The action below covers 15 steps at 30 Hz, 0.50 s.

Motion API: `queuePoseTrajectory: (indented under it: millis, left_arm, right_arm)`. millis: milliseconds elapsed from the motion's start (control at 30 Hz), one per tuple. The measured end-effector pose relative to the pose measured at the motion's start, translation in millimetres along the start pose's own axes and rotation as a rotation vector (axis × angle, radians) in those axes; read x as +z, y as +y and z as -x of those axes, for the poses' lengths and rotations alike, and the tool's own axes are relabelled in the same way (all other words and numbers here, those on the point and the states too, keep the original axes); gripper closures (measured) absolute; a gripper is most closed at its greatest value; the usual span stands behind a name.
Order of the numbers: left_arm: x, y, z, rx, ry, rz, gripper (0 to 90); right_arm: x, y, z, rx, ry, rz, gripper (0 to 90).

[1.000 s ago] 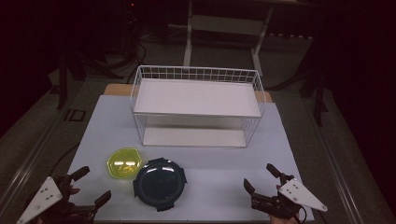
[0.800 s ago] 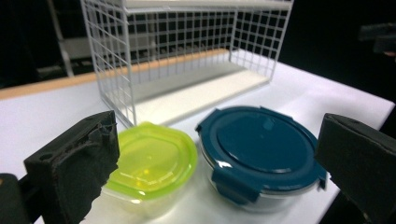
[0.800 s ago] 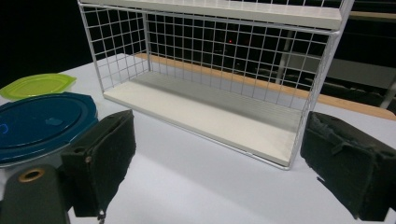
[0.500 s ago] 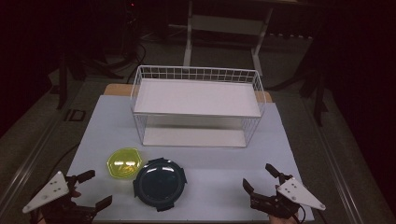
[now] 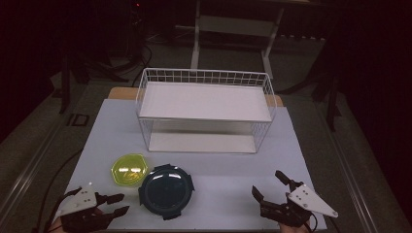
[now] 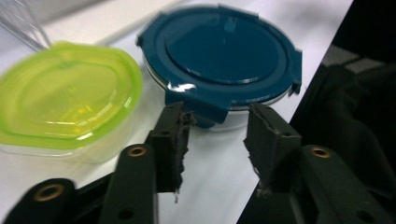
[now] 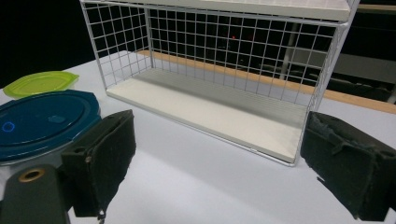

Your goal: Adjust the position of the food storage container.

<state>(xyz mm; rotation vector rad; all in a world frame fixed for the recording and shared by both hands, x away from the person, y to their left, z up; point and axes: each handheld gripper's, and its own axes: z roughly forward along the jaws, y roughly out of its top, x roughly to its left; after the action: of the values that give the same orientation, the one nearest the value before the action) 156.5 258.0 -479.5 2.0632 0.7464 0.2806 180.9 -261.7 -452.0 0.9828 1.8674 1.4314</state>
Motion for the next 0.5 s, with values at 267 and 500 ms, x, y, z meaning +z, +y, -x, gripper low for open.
queuePoseTrajectory:
  millis: [267,500]
  left_arm:
    - [25.3,3.6,-3.6,0.025,0.045,-0.113,83.0]
    - [41.5,6.3,-7.2,0.040,0.042,-0.159,88.4]
  right_arm:
    - [0.3,-0.2,0.4,0.003,0.007,-0.002,9.8]
    - [0.0,-0.2,0.6,0.004,0.008,-0.001,9.8]
